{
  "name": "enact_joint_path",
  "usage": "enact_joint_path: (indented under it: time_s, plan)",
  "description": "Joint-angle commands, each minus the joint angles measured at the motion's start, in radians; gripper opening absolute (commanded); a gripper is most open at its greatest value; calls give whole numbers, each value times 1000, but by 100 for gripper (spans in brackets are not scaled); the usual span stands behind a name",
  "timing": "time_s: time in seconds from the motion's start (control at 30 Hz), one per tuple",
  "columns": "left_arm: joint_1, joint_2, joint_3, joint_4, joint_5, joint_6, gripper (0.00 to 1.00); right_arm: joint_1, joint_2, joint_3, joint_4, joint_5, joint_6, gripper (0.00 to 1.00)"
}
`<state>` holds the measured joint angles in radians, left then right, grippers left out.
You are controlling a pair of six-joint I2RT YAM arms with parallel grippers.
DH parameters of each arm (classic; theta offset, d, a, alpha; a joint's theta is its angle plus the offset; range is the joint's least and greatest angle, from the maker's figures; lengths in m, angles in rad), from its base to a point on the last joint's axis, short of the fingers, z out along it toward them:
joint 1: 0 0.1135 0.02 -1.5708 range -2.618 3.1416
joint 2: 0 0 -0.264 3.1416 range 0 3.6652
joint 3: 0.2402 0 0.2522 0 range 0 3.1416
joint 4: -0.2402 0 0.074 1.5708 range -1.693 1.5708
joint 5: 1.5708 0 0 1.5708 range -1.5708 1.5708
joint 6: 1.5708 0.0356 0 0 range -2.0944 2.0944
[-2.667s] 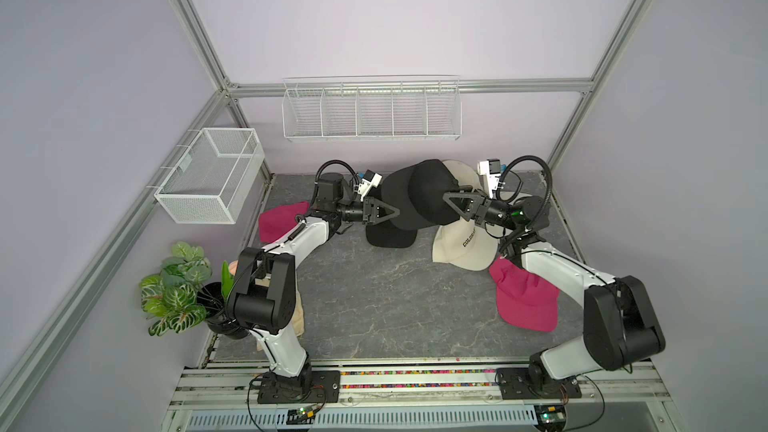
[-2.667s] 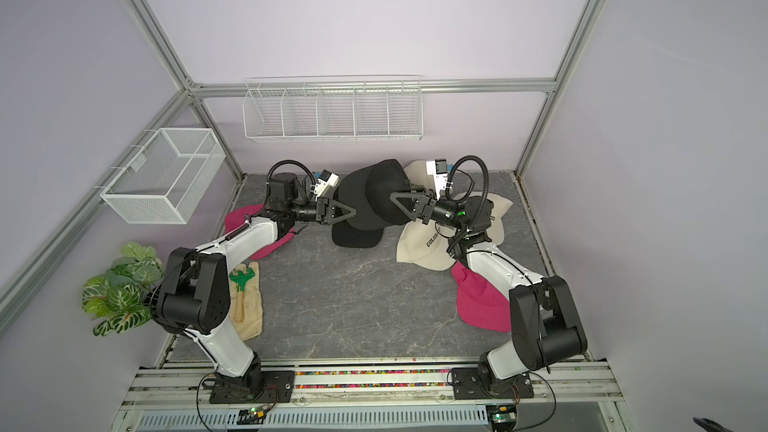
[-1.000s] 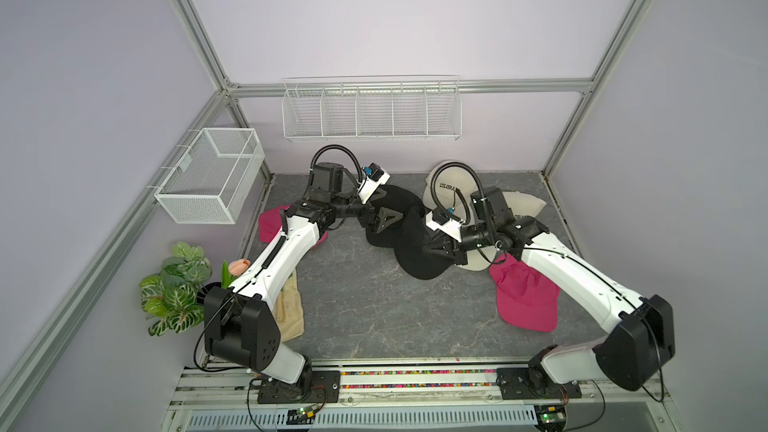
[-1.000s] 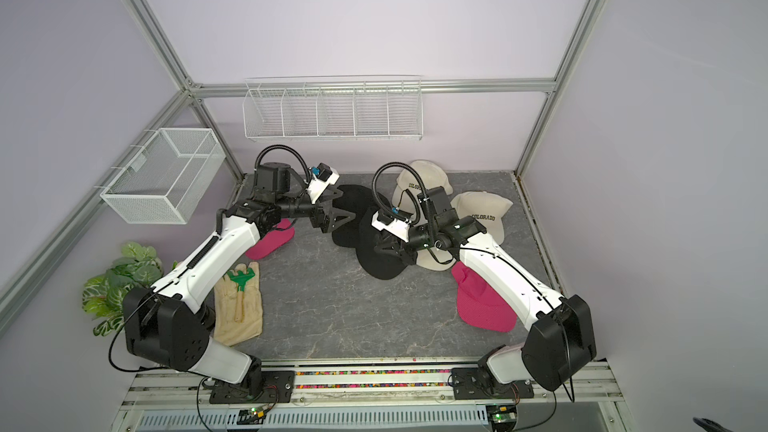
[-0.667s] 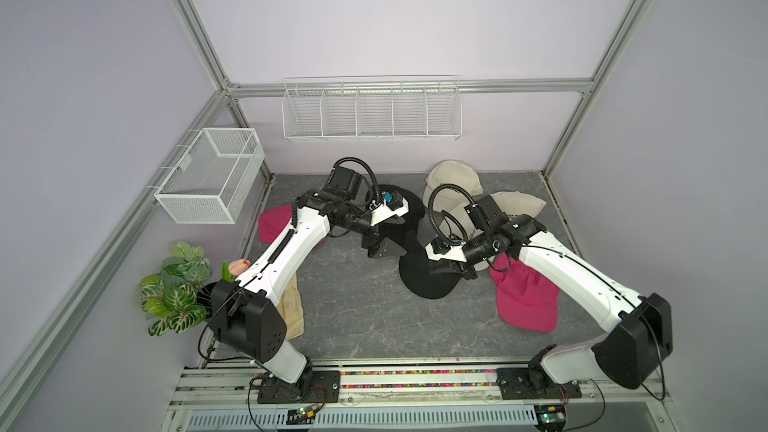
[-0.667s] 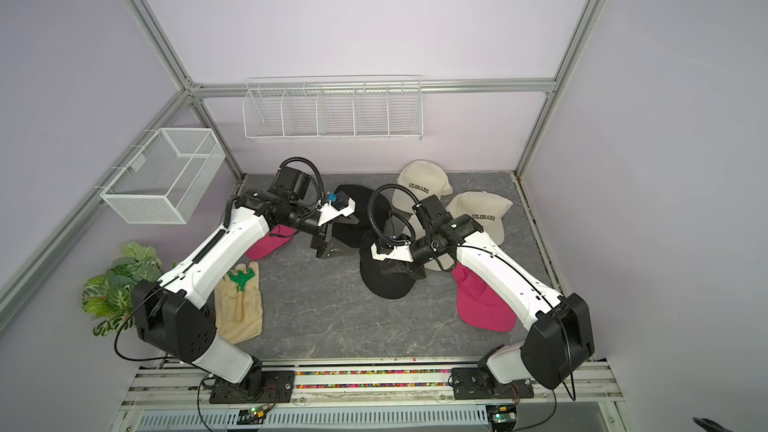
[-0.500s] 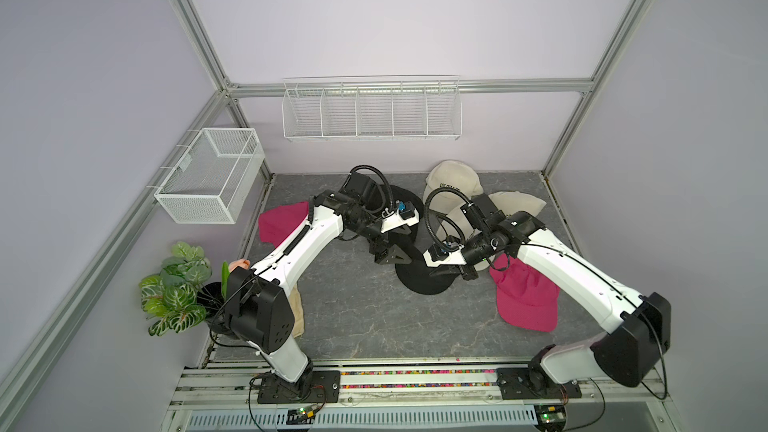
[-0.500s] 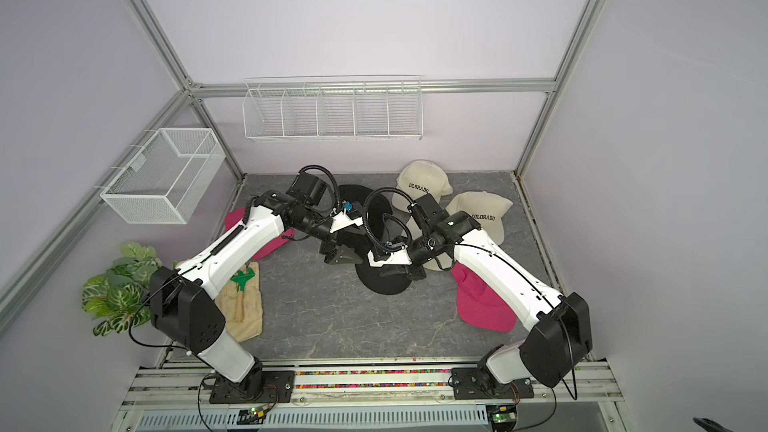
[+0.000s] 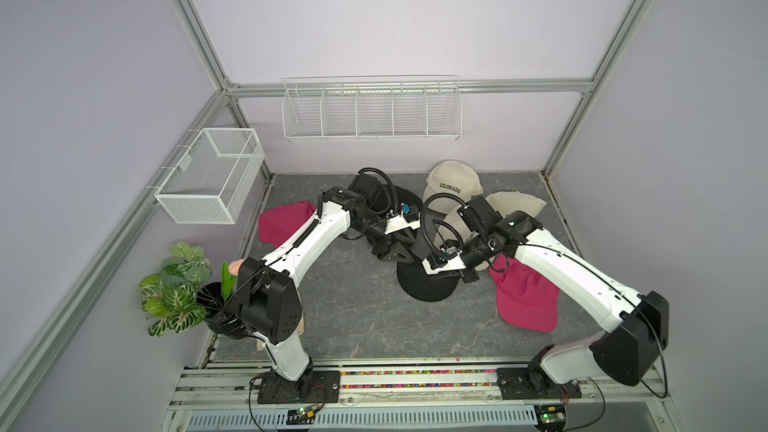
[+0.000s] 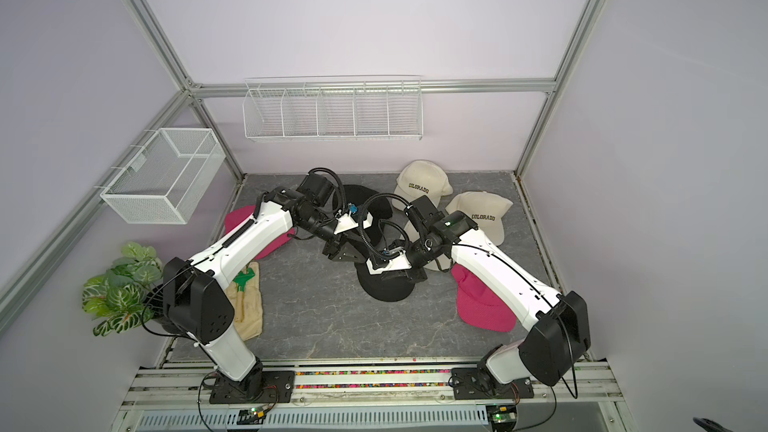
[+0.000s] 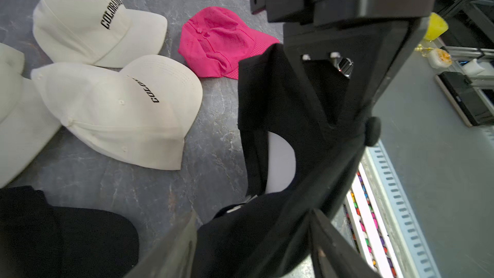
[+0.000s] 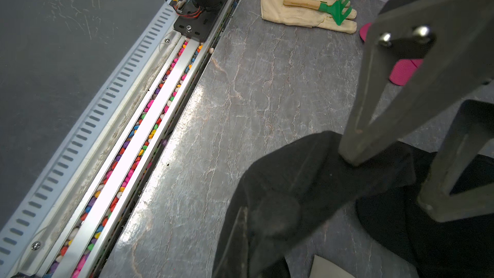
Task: Stack the baseball caps by color
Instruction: Place the baseball cap on the baseball cap.
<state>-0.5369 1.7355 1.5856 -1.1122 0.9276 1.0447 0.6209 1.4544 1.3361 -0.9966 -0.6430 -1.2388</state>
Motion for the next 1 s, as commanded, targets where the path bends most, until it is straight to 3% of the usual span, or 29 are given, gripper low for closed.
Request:
enact_joint_path:
  time_s: [0.0,0.13,0.27,0.33,0.4,0.43,0.57,0.73,0.87,0.97]
  plan:
    - [-3,-2,1,-96,64,107,69,-14,5,3,12,-11,-24,7]
    - [-3,18,13,-133,62,127,68,-21,4,1,23,-10,-19,6]
    - [-3,40,25,-133,57,108,60,-27,-5,-7,69,-31,-11,7]
    - [-3,32,21,-109,49,87,45,-27,-5,-7,71,-37,-9,7]
    - [-3,18,13,-76,39,60,10,-30,-3,-11,70,-29,-7,8]
    - [-2,11,12,-69,36,53,1,-32,-2,-14,70,-26,-5,9]
    - [14,-30,-4,-66,51,65,0,-55,6,-17,46,-49,-7,13]
    - [56,-101,-46,-26,136,86,0,-122,-16,-48,22,-181,-45,22]
    - [109,-160,-77,-34,253,156,0,-143,-26,-83,70,-145,-23,25]
    - [119,-191,-101,-9,264,155,0,-155,-29,-98,68,-145,-22,26]
